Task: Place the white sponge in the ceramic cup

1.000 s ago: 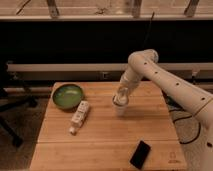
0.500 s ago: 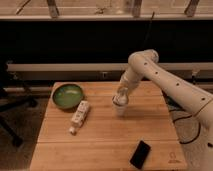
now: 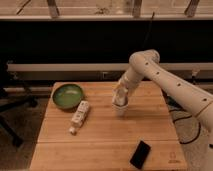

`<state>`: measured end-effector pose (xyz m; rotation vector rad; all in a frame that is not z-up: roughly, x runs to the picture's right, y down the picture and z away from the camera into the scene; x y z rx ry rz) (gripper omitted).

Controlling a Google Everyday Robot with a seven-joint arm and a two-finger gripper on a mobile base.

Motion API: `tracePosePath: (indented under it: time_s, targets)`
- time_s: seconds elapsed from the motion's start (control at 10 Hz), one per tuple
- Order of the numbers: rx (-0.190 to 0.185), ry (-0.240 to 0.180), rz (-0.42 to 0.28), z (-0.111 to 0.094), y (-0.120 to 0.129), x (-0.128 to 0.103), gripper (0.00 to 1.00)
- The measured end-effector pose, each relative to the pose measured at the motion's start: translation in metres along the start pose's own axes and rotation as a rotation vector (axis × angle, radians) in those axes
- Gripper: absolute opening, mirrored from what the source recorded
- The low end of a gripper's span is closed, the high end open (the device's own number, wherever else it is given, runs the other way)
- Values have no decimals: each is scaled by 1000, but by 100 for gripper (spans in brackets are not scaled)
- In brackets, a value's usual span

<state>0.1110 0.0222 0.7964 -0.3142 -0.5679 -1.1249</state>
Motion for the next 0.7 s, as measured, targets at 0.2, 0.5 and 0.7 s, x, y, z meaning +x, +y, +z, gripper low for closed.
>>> tracePosePath:
  time_s: [0.2, 0.5, 0.7]
  targets:
    - [4, 0, 4, -3, 2, 1, 80]
    - [12, -1, 10, -15, 6, 7, 80]
    - [8, 2, 8, -15, 7, 7, 80]
